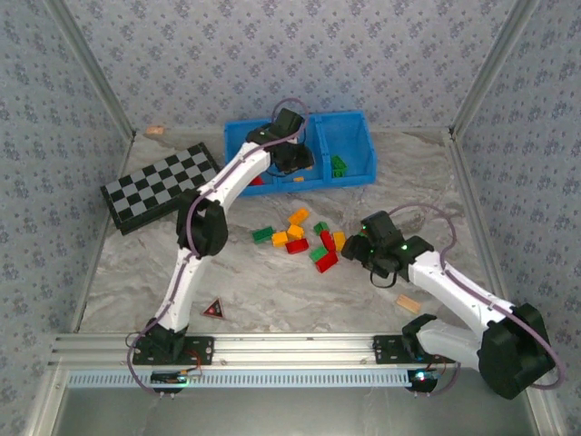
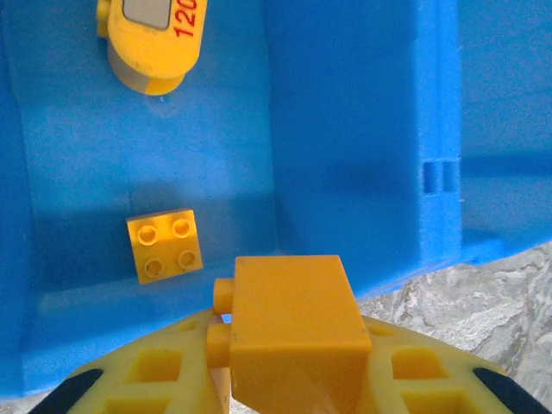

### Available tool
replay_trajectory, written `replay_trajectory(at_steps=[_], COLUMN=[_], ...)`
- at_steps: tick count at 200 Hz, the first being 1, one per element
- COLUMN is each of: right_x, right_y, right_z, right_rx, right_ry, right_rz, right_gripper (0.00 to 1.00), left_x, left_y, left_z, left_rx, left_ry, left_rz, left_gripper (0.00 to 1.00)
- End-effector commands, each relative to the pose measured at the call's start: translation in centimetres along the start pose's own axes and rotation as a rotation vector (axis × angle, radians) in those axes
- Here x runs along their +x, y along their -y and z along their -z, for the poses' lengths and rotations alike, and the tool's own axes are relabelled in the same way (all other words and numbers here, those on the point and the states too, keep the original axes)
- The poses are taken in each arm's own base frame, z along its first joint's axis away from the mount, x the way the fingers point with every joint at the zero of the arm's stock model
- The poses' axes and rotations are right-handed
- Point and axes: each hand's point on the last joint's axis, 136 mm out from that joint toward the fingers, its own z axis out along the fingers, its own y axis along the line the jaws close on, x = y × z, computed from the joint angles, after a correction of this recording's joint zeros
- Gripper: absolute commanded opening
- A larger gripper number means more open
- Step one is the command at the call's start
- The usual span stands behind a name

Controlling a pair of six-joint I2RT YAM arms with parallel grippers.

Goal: Sort the legos into containers by color
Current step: Place the lego in the container.

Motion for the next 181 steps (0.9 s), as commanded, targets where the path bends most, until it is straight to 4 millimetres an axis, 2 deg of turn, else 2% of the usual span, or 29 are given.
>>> replay_trajectory(at_steps=[1, 32, 53, 107, 124, 148, 181], right_x=[-2.6, -5.3, -6.4, -6.3, -6.3, -6.5, -7.0], right_y=[0.8, 1.3, 1.3, 1.1, 1.2, 1.6, 1.6], right_z=[0.9, 0.5, -0.5, -3.7, -4.2, -4.9, -5.9], right_rx=[0.018, 0.055, 0.063, 0.064, 0.076, 0.093, 0.104], right_ry=[0.053, 0.06, 0.046, -0.03, -0.037, -0.038, -0.047], right_rz=[0.011, 0.032, 0.036, -0.006, -0.015, -0.032, -0.042], right_gripper=[0.78, 0.77, 0.78, 0.84, 0.85, 0.85, 0.89], left_x=[0.2, 0.3, 0.5, 1.0, 1.2, 1.3, 1.2], left_y=[0.3, -0.1, -0.4, -1.2, -1.4, -1.6, -1.3], left_z=[-0.2, -1.3, -2.2, -3.9, -4.2, -4.4, -4.2], left_rx=[0.004, -0.007, -0.014, -0.032, -0.034, -0.036, -0.028], left_ry=[-0.02, -0.024, -0.036, -0.058, -0.066, -0.072, -0.071], left_rz=[0.001, 0.003, 0.005, 0.009, 0.008, 0.005, -0.006], left_gripper=[0.24, 0.24, 0.27, 0.32, 0.37, 0.48, 0.54])
